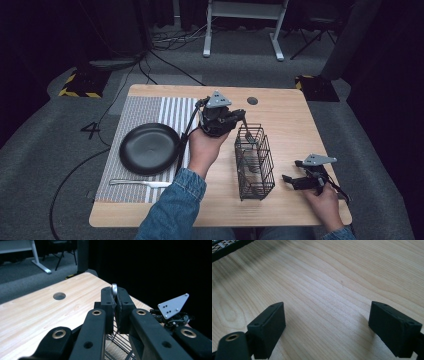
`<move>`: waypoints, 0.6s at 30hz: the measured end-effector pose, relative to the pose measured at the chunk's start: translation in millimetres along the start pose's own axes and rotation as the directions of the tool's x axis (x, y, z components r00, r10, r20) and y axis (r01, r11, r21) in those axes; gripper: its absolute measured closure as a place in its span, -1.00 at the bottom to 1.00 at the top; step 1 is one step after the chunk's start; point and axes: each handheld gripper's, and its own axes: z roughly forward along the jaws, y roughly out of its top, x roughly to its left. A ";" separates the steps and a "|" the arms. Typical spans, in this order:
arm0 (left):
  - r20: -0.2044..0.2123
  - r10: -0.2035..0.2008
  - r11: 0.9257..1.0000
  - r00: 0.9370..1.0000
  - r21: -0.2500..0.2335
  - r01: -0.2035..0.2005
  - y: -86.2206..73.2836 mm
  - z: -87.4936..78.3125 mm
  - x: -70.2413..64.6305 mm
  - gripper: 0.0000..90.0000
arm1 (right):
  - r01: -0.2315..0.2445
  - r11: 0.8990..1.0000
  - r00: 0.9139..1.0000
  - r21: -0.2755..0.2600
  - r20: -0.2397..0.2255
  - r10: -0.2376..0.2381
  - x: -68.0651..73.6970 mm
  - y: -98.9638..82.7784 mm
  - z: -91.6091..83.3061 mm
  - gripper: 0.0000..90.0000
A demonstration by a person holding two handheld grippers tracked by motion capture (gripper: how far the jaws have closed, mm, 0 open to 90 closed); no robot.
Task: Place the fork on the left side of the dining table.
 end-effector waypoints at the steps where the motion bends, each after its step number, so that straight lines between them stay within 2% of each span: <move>1: -0.001 0.000 1.000 1.000 -0.005 0.000 2.2 -2.7 0.0 0.91 | 0.000 1.000 1.000 0.000 0.000 0.000 0.0 0.0 0.0 -0.69; 11: -0.014 0.009 0.999 1.000 -0.035 -0.009 19.2 -24.7 2.2 0.91 | 0.000 1.000 1.000 0.000 0.000 0.000 0.0 0.0 0.1 -0.69; 18: -0.041 -0.003 0.999 0.999 -0.052 0.001 28.2 -36.2 10.8 0.91 | 0.000 1.000 1.000 0.000 0.000 0.000 0.0 -0.1 0.0 -0.69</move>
